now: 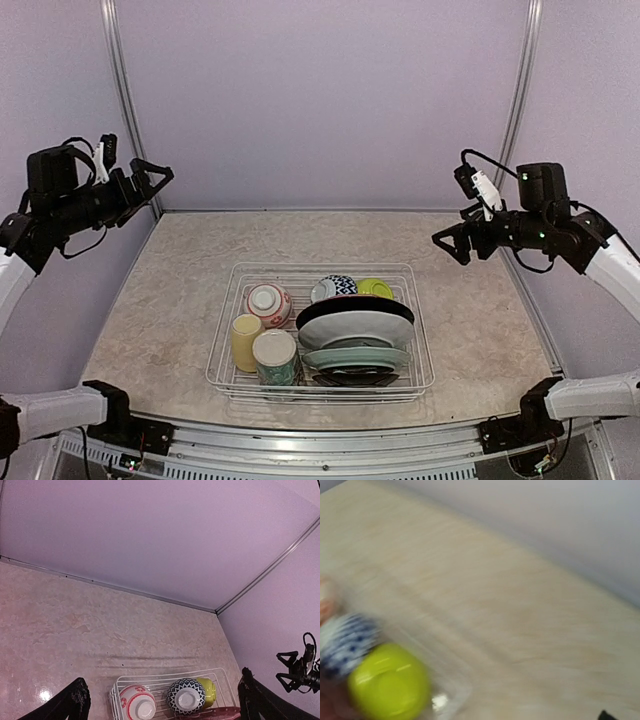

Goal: Unload the mixed dishes from the dish rack
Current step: Grab the plate from the dish rack, then place the plate at the center of the board.

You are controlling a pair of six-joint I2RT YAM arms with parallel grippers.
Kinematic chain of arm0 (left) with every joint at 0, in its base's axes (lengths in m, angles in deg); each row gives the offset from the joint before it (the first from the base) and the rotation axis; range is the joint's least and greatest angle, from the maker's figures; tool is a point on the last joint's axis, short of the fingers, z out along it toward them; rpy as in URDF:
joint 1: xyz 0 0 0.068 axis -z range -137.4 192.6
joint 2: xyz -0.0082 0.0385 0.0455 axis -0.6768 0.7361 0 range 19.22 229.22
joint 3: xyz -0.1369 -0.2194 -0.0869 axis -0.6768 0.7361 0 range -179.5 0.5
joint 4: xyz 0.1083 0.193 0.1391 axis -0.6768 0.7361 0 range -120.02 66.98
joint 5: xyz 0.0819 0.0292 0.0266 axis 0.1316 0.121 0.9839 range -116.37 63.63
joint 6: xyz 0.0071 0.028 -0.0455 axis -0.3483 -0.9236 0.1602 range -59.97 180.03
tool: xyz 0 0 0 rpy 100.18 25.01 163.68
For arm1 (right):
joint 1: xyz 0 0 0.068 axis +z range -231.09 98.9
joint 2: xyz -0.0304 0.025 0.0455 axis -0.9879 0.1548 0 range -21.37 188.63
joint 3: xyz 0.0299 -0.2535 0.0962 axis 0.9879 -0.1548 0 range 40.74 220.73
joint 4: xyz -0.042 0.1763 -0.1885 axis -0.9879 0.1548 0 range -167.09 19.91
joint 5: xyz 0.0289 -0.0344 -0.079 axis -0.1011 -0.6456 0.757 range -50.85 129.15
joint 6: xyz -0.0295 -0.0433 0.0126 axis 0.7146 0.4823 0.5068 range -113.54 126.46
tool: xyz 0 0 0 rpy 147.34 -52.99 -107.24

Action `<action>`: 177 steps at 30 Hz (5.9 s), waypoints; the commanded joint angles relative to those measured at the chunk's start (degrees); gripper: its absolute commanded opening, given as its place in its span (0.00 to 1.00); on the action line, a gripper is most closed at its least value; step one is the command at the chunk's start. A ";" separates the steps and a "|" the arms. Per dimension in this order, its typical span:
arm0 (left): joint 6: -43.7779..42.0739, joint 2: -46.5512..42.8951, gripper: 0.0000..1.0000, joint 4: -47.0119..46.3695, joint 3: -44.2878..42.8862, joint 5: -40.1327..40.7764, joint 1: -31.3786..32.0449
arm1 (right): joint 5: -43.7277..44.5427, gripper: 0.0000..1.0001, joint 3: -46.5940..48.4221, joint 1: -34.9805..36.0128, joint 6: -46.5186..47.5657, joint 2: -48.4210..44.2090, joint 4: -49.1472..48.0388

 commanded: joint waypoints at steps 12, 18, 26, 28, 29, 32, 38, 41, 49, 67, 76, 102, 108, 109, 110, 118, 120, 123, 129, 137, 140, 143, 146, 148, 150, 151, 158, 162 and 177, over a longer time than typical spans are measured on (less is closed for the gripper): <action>-14.59 13.42 0.99 9.38 -8.72 5.09 19.35 | -24.95 0.91 2.96 15.75 9.90 10.86 7.94; -14.74 15.88 0.99 6.94 -9.04 2.33 19.96 | -26.01 0.82 6.00 17.16 11.26 14.45 9.09; -15.77 18.90 0.99 8.63 -14.58 1.48 19.96 | -27.42 0.63 9.11 18.75 12.86 20.40 12.72; -16.81 18.97 0.99 8.82 -13.98 2.90 19.98 | -26.86 0.60 9.16 19.05 13.20 21.19 12.72; -17.26 19.01 0.99 8.88 -13.29 3.68 19.96 | -26.67 0.59 9.38 19.01 13.33 21.58 12.77; -18.60 18.56 0.99 8.32 -10.22 5.28 19.97 | -26.43 0.51 10.22 19.31 13.76 23.17 13.56; -20.10 17.06 0.99 7.38 -6.59 7.20 19.96 | -26.44 0.41 10.32 19.54 15.03 25.02 14.09; -20.68 16.48 0.99 7.39 -6.06 7.75 19.98 | -27.52 0.39 10.68 19.50 15.71 26.32 14.64; -20.52 16.09 0.99 7.04 -5.16 7.23 19.96 | -28.90 0.36 10.98 20.43 17.86 29.59 15.71; -19.15 17.31 0.99 6.91 -4.98 4.17 19.98 | -29.57 0.03 13.06 21.36 20.26 29.66 17.68; -18.98 18.80 0.99 7.22 -5.12 4.21 19.96 | -32.97 0.00 17.71 21.35 17.23 27.91 18.71; -18.24 19.80 0.99 7.04 -5.03 3.84 18.68 | -32.89 0.00 26.03 21.33 1.57 21.59 10.92; -18.23 19.80 0.99 7.04 -4.90 3.95 18.58 | -33.71 0.00 26.16 21.20 -2.08 20.10 5.73; -18.20 19.96 0.99 6.98 -4.94 3.94 18.55 | -33.99 0.00 26.47 21.19 -2.58 20.22 5.45; -18.22 19.97 0.99 7.03 -4.90 3.94 18.55 | -34.58 0.00 26.75 21.21 -3.25 20.45 5.18; -18.15 20.07 0.99 7.03 -5.01 3.84 18.01 | -39.08 0.00 27.72 21.24 -8.71 19.63 -0.22; -18.01 19.98 0.99 6.98 -5.03 3.80 17.58 | -38.28 0.00 27.71 21.25 -9.75 19.13 -1.43; -17.61 19.82 0.99 6.64 -4.94 3.07 16.62 | -34.42 0.00 27.66 21.24 -11.24 18.14 -4.21; -16.65 18.72 0.99 4.80 -3.82 1.85 13.28 | -28.88 0.00 26.32 21.26 -14.78 15.90 -13.54; -16.65 17.32 0.99 4.45 -3.54 2.31 12.43 | -17.83 0.00 26.14 21.13 -16.22 14.64 -17.35; -16.81 16.67 0.99 4.35 -3.39 2.37 12.34 | -11.10 0.00 25.17 20.91 -15.70 13.06 -18.36; -16.79 16.23 0.99 4.23 -3.27 2.65 12.06 | 0.38 0.00 25.00 20.75 -13.79 12.21 -16.30; -16.45 16.28 0.99 4.38 -3.44 2.22 11.63 | 17.22 0.00 24.47 20.66 -10.62 12.09 -12.34; -16.31 16.21 0.99 4.40 -3.52 2.14 11.53 | 25.69 0.00 23.11 20.31 -8.84 12.02 -10.37; -16.22 16.13 0.99 4.60 -3.62 2.08 11.43 | 32.38 0.00 22.04 19.96 -7.44 11.92 -9.47; -16.17 16.07 0.99 4.66 -3.74 1.97 11.30 | 35.46 0.00 21.62 19.70 -7.01 12.15 -8.55; -14.65 14.28 0.99 3.97 -3.68 -0.54 8.00 | 43.54 0.00 16.00 13.60 -7.77 13.48 -4.71; -14.27 13.78 0.99 3.72 -3.51 -0.22 6.33 | 41.02 0.00 11.07 7.10 -8.97 15.45 -5.54; -15.42 16.76 0.99 5.07 -3.96 2.24 5.94 | 41.04 0.00 9.49 -3.71 1.63 39.21 -18.32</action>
